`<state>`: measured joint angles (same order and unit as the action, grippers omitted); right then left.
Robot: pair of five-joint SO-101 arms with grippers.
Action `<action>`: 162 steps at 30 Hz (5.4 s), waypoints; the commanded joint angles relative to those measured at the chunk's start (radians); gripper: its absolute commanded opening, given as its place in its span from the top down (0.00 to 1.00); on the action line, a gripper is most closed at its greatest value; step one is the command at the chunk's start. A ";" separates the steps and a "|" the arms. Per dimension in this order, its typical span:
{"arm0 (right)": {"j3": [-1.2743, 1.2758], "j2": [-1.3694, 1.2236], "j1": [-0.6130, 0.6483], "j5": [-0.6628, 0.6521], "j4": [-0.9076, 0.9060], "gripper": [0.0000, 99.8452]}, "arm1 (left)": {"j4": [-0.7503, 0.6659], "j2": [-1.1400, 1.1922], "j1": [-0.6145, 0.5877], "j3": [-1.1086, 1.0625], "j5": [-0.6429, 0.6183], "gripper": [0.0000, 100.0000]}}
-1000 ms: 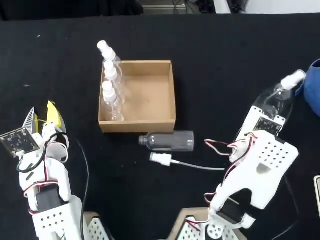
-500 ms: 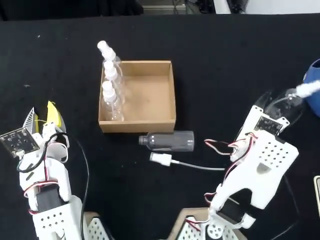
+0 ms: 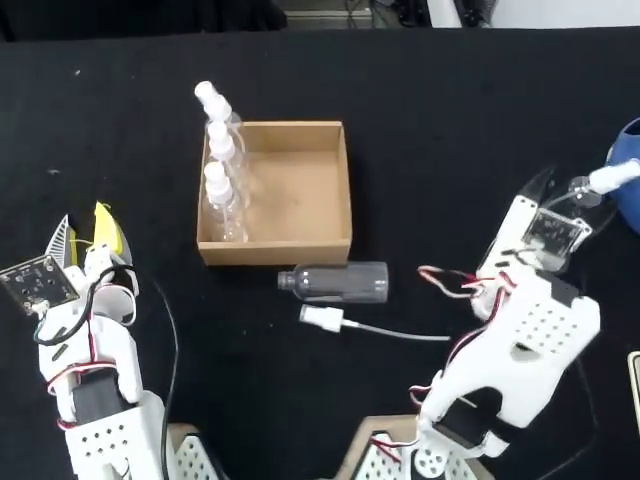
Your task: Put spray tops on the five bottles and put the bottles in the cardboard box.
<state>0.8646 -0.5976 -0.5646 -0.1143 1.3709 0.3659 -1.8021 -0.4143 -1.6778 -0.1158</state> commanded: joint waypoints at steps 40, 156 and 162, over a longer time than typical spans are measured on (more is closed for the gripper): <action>0.217 0.694 0.310 -0.009 -0.330 0.99 | 0.005 -0.008 0.001 -0.022 0.003 0.97; -0.005 0.022 0.875 -0.005 0.071 0.99 | 0.686 -0.017 0.058 -0.022 0.011 0.97; -0.002 0.022 0.875 -0.003 0.071 0.99 | 0.842 -0.017 0.059 -0.022 0.011 0.97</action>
<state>0.8922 -0.5777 0.2961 -0.1158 1.4293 1.1101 -1.8021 -0.3590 -1.6778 -0.1158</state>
